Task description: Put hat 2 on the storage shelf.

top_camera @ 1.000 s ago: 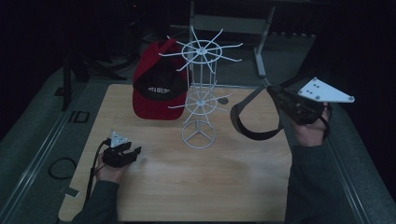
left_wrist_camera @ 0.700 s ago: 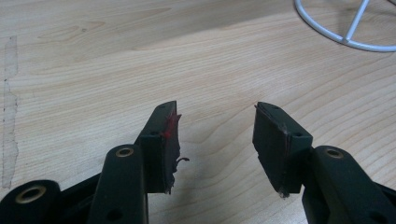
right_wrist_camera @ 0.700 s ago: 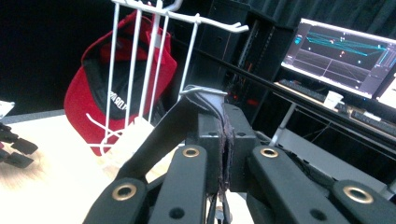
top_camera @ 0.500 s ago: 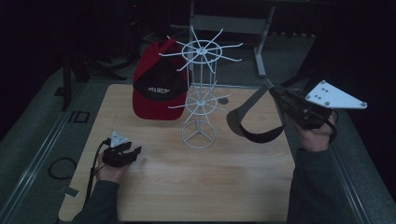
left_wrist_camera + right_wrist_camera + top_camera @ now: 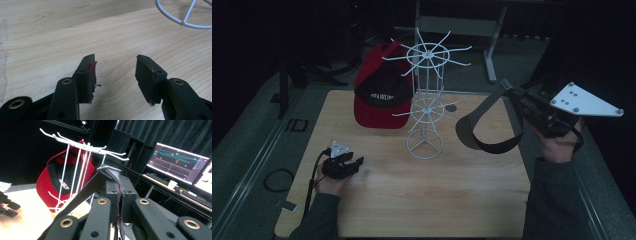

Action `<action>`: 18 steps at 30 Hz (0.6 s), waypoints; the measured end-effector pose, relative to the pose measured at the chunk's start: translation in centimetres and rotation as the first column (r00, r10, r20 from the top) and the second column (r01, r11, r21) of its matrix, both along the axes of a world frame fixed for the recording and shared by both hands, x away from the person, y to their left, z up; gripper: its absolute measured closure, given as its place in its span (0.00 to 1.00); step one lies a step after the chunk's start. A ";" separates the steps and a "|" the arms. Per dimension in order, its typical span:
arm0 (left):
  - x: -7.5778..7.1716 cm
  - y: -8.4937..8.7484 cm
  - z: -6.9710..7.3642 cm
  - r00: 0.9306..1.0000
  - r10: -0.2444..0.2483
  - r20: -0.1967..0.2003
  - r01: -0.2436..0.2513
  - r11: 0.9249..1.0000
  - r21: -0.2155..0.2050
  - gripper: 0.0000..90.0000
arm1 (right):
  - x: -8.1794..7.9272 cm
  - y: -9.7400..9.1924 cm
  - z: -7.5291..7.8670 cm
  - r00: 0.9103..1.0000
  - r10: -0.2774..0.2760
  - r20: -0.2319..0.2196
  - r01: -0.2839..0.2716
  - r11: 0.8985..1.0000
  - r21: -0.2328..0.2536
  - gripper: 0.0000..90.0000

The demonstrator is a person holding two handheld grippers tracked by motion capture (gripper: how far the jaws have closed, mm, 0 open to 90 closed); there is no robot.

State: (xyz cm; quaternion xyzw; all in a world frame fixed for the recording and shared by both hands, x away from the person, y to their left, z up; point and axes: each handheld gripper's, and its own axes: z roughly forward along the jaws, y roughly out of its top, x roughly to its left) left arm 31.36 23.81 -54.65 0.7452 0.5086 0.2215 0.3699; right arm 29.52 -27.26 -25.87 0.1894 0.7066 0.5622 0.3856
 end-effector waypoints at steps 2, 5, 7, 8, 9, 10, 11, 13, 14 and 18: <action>0.0 0.0 0.0 1.000 0.000 -0.001 0.000 1.000 0.000 0.57 | 0.0 0.1 0.1 1.000 0.005 0.004 -0.005 1.000 0.002 0.97; 0.0 0.0 0.0 1.000 -0.001 0.002 0.001 1.000 -0.001 0.57 | 0.1 0.3 0.3 1.000 0.015 0.003 -0.015 1.000 0.010 0.97; 0.0 0.0 0.0 1.000 0.000 0.003 0.000 1.000 -0.002 0.57 | 0.3 0.7 0.5 1.000 0.021 0.003 -0.021 1.000 0.010 0.97; 0.0 0.0 0.1 1.000 0.000 0.003 0.000 1.000 -0.001 0.57 | 0.4 0.8 0.5 1.000 0.021 0.002 -0.021 1.000 0.009 0.97; 0.0 0.0 0.1 1.000 0.000 0.002 0.000 1.000 -0.002 0.57 | 0.5 1.0 0.6 1.000 0.023 0.004 -0.023 1.000 0.007 0.97; 0.0 0.0 0.1 1.000 0.000 0.002 0.000 1.000 -0.003 0.57 | 0.6 1.2 0.7 1.000 0.026 0.004 -0.026 1.000 0.006 0.97; 0.0 0.0 0.1 1.000 0.000 0.003 0.000 1.000 -0.003 0.57 | 0.7 1.4 0.7 1.000 0.029 0.003 -0.029 1.000 0.004 0.97; 0.0 0.0 0.1 1.000 -0.002 0.006 0.002 1.000 -0.003 0.57 | 0.8 1.7 0.9 0.999 0.032 0.005 -0.032 0.999 0.000 0.97; 0.0 0.0 0.1 1.000 -0.001 0.007 0.001 1.000 -0.005 0.57 | 0.8 1.8 0.9 0.999 0.035 0.008 -0.035 0.999 0.001 0.97; -0.1 0.0 0.2 1.000 -0.001 0.010 0.001 1.000 -0.011 0.57 | 1.2 2.3 1.3 0.999 0.039 0.007 -0.039 0.999 -0.001 0.97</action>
